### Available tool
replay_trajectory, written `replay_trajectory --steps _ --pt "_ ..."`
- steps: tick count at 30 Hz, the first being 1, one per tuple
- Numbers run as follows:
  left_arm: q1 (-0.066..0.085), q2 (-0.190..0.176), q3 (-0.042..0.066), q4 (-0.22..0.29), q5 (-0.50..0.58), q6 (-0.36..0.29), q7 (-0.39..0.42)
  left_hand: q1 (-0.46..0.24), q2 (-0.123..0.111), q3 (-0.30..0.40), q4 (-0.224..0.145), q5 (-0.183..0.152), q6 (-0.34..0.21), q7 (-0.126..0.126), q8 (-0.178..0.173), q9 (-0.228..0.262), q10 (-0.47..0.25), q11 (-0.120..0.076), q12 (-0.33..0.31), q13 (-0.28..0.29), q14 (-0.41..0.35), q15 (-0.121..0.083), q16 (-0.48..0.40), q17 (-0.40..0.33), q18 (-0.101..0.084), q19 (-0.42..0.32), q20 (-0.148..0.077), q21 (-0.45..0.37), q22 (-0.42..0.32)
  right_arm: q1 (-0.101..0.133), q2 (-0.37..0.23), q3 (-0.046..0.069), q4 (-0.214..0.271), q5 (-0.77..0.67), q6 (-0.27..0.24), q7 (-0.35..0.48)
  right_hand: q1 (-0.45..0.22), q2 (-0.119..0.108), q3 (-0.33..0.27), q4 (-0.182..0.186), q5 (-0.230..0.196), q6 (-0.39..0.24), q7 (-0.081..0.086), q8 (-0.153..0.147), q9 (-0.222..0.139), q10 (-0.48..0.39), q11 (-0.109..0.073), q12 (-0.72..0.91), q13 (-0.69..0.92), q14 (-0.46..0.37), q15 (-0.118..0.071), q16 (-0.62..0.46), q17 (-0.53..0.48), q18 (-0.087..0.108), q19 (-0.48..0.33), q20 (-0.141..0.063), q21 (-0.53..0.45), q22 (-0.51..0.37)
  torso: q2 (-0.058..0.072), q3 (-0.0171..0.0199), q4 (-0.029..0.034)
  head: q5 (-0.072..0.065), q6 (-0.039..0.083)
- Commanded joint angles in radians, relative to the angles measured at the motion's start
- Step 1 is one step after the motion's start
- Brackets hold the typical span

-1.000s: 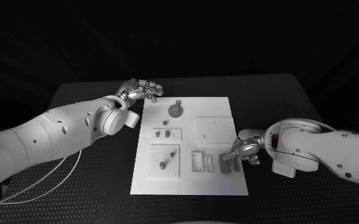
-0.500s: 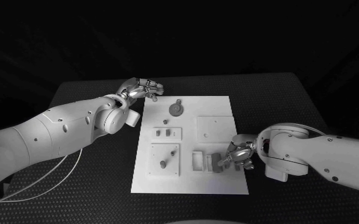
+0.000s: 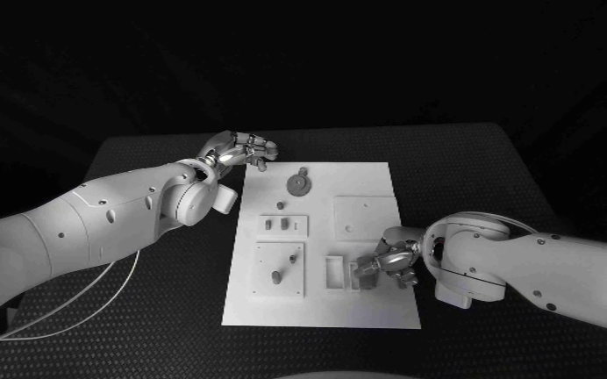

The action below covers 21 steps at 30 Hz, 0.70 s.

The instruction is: Assemble the parts on the task board

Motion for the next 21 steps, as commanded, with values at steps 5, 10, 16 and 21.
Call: replay_trajectory --steps 5,10,16,21 --pt "0.0 0.001 0.001 0.004 0.006 0.016 0.008 -0.014 0.0 -0.006 0.002 -0.002 -0.011 0.0 0.0 -0.001 -0.008 -0.001 -0.003 -0.001 0.003 0.005 -0.004 0.002 0.012 0.01 0.0 -0.005 0.001 -0.004 0.011 -0.002 -0.008 -0.007 -0.017 -0.015 0.003 0.018 -0.006 -0.006 0.002 -0.017 0.007 -0.006 0.0 -0.005 0.001 -0.006 0.003 -0.007 -0.001 -0.003 -0.001 0.03 -0.008 -0.004 0.007 0.009 -0.001 -0.0012 0.0004 0.0 0.0" --pt "0.0 0.0 0.001 0.003 0.006 0.015 0.007 -0.014 0.0 -0.006 0.002 -0.002 -0.011 0.0 0.0 -0.001 -0.008 -0.001 -0.003 -0.001 0.003 0.005 -0.004 0.002 0.012 0.01 0.0 -0.005 0.001 -0.004 0.012 -0.003 -0.014 -0.012 -0.031 -0.023 0.04 0.05 0.011 -0.028 0.002 -0.011 0.005 -0.004 0.003 -0.003 0.0 -0.005 0.005 -0.005 -0.001 0.002 0.001 0.03 -0.008 -0.006 0.01 0.01 0.0 0.0 -0.0003 0.001 0.0" --pt "0.0 0.0 0.001 0.004 0.006 0.014 0.007 -0.014 0.0 -0.006 0.002 -0.002 -0.011 0.0 0.0 -0.001 -0.008 -0.001 -0.003 -0.002 0.004 0.005 -0.004 0.003 0.012 0.01 -0.001 -0.005 0.002 -0.004 0.008 -0.003 -0.012 -0.008 -0.054 -0.021 0.117 0.106 0.091 -0.094 0.002 0.016 -0.001 0.004 0.008 0.006 -0.006 -0.006 0.005 0.006 -0.005 0.014 0.005 0.029 -0.009 -0.002 0.017 0.01 -0.001 -0.0005 -0.0007 0.002 0.002" --pt "0.001 -0.001 0.001 0.004 0.006 0.014 0.007 -0.013 0.001 -0.006 0.001 -0.002 -0.011 0.0 0.0 -0.001 -0.008 -0.001 -0.003 -0.002 0.004 0.005 -0.004 0.003 0.012 0.01 -0.001 -0.005 0.002 -0.003 -0.005 -0.003 0.002 0.022 -0.075 -0.021 0.105 0.119 0.136 -0.131 0.002 0.032 -0.004 0.004 0.009 0.015 -0.009 -0.009 0.004 0.012 -0.006 0.021 0.005 0.03 -0.007 0.008 0.025 0.009 0.0 0.0003 -0.0008 0.004 0.002"
